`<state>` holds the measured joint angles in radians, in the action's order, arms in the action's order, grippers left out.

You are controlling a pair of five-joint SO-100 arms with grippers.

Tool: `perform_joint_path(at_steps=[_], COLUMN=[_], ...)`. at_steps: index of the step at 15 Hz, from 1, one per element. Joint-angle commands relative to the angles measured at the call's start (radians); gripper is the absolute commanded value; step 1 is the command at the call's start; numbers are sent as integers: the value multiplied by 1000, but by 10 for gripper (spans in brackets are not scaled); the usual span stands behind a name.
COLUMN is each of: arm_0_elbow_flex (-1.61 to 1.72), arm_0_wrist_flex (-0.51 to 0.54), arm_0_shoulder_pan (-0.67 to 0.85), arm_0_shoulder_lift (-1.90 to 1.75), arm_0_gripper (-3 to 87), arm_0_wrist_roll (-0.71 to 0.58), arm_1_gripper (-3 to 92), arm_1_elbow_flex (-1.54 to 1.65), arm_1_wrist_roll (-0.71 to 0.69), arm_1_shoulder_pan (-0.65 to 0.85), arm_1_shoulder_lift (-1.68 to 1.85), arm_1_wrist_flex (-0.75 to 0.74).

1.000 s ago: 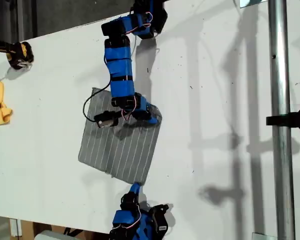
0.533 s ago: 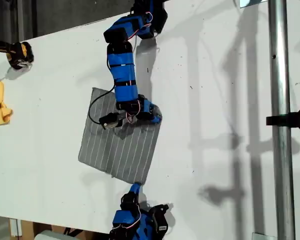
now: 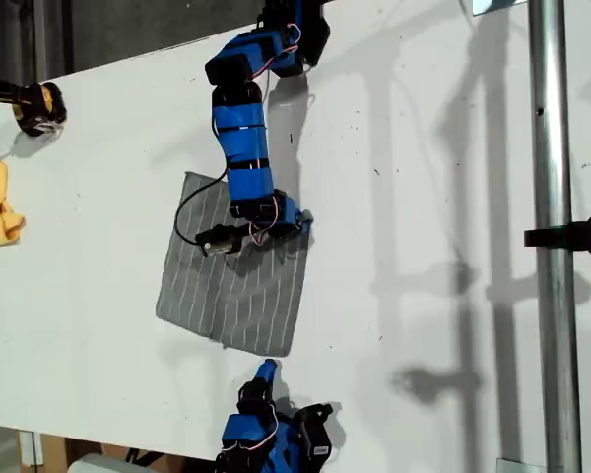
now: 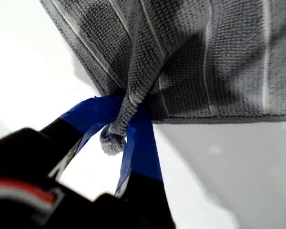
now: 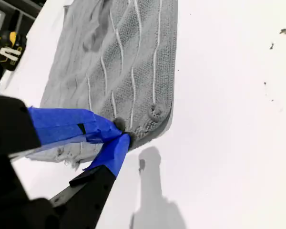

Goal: Grasp corners of a towel and fold twice.

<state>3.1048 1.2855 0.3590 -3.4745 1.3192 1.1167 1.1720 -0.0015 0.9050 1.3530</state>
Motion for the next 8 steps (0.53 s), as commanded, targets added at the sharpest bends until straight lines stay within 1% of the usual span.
perform_joint_path(at_steps=[1,2,3,5,8], arm_0_elbow_flex=[-86,-181,-321,-615,-960], arm_0_wrist_flex=[-12,-28,-46,-54,41], arm_0_shoulder_pan=[6,5,-3,-34,-37], arm_0_shoulder_lift=[23,127,316,661,963], arm_0_gripper=[-16,-16,-16,-16,-16], arm_0_wrist_roll=[11,18,5,-72,-272], arm_1_gripper=[-2,-2,-2,-2,-2], arm_1_elbow_flex=[-20,-20,-20,-20,-20], arm_1_wrist_roll=[-5,-5,-5,-5,-5], arm_1_shoulder_pan=[2,0,0,-3,-15], arm_1_shoulder_lift=[31,31,32,37,43], arm_1_wrist_flex=[-8,-14,-15,-23,-28])
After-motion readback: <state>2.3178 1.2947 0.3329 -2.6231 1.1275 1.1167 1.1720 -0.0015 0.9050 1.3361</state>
